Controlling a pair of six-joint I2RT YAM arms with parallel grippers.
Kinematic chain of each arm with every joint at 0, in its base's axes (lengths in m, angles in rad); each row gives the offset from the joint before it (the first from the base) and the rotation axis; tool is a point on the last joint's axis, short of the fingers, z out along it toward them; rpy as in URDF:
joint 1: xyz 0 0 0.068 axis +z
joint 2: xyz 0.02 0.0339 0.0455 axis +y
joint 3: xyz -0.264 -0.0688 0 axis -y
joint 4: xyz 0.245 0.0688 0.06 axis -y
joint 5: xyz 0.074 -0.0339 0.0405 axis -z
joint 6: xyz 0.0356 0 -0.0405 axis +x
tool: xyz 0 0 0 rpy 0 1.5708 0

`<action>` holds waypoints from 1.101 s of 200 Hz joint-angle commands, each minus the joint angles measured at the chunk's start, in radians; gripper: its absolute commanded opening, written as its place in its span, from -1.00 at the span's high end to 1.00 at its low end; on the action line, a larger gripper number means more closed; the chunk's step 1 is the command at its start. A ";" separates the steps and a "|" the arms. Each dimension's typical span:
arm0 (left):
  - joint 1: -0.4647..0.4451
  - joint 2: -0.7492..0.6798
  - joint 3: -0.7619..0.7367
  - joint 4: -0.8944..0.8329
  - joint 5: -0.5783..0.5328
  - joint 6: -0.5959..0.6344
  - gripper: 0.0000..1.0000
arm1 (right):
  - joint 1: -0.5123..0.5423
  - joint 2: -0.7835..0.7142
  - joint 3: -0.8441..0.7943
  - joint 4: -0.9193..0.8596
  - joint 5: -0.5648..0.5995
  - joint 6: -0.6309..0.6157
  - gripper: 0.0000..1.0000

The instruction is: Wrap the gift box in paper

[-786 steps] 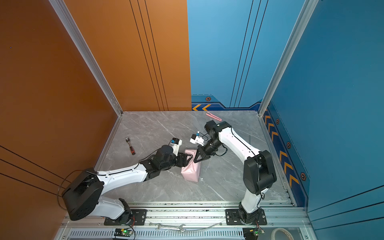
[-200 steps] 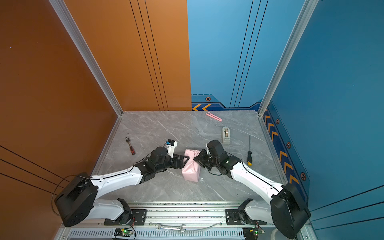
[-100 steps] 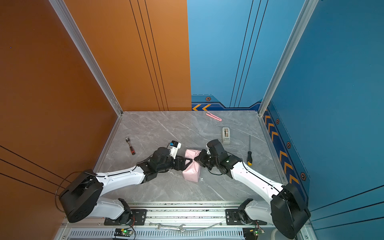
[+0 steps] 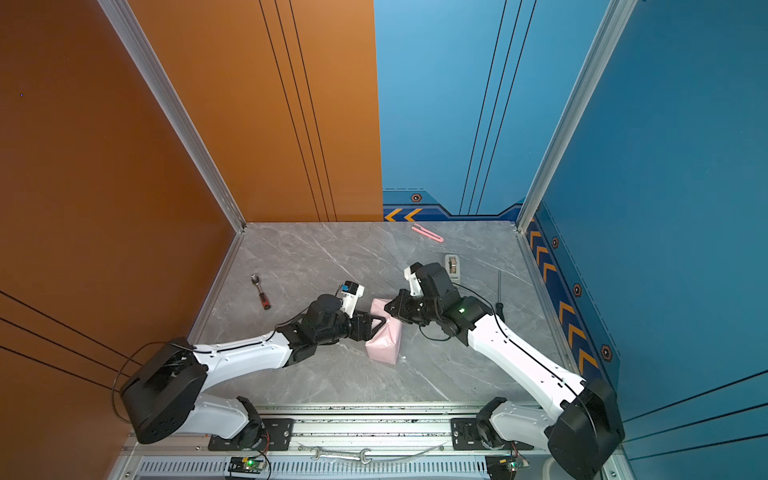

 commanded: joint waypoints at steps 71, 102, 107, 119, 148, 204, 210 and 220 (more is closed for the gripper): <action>-0.011 0.055 -0.011 -0.195 -0.091 0.058 -0.62 | -0.098 0.246 0.253 -0.506 -0.213 -0.536 1.00; -0.012 0.054 -0.006 -0.196 -0.093 0.060 -0.62 | -0.115 0.303 0.317 -0.571 -0.221 -0.598 1.00; -0.013 0.053 -0.006 -0.196 -0.094 0.059 -0.62 | -0.117 0.312 0.326 -0.580 -0.225 -0.608 1.00; -0.015 0.053 -0.006 -0.197 -0.095 0.059 -0.62 | -0.116 0.334 0.352 -0.610 -0.234 -0.635 1.00; -0.015 0.050 -0.006 -0.196 -0.100 0.060 -0.62 | -0.107 0.357 0.399 -0.638 -0.260 -0.674 1.00; -0.016 0.045 -0.007 -0.196 -0.103 0.062 -0.62 | -0.100 0.402 0.435 -0.649 -0.302 -0.723 1.00; -0.016 0.045 -0.008 -0.196 -0.103 0.061 -0.62 | -0.101 0.411 0.439 -0.655 -0.300 -0.727 1.00; -0.016 0.043 -0.008 -0.196 -0.104 0.061 -0.62 | -0.106 0.424 0.441 -0.664 -0.300 -0.732 1.00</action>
